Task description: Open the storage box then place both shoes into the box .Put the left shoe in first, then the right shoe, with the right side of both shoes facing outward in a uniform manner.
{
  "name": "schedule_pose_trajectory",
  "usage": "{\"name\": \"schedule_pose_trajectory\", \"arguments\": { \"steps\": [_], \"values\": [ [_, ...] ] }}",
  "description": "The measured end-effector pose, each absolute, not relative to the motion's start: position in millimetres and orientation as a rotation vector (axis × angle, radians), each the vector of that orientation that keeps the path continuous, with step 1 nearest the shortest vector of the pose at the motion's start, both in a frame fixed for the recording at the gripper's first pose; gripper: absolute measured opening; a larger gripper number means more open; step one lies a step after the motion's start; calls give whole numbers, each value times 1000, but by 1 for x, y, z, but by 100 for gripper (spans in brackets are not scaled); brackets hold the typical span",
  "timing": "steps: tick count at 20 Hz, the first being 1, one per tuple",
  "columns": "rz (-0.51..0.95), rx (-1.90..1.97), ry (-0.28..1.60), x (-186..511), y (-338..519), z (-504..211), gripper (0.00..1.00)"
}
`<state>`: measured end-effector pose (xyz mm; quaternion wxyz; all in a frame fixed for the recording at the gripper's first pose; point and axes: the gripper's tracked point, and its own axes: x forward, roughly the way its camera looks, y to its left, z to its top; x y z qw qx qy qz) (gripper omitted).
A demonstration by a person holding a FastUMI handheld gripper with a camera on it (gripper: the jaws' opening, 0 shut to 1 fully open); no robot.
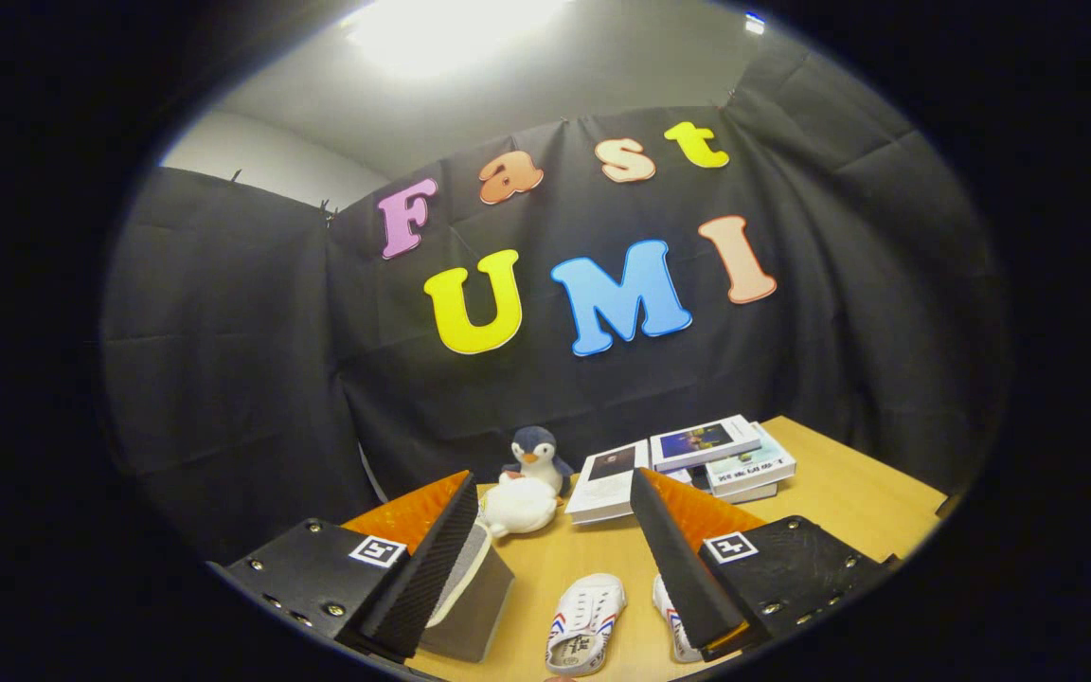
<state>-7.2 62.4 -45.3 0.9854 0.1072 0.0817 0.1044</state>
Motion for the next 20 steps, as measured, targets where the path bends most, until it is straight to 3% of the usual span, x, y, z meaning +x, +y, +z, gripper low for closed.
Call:
{"name": "schedule_pose_trajectory", "arguments": {
  "steps": [20],
  "values": [
    [410, 760, 600, -32, 151, -152, 97]
  ]
}}
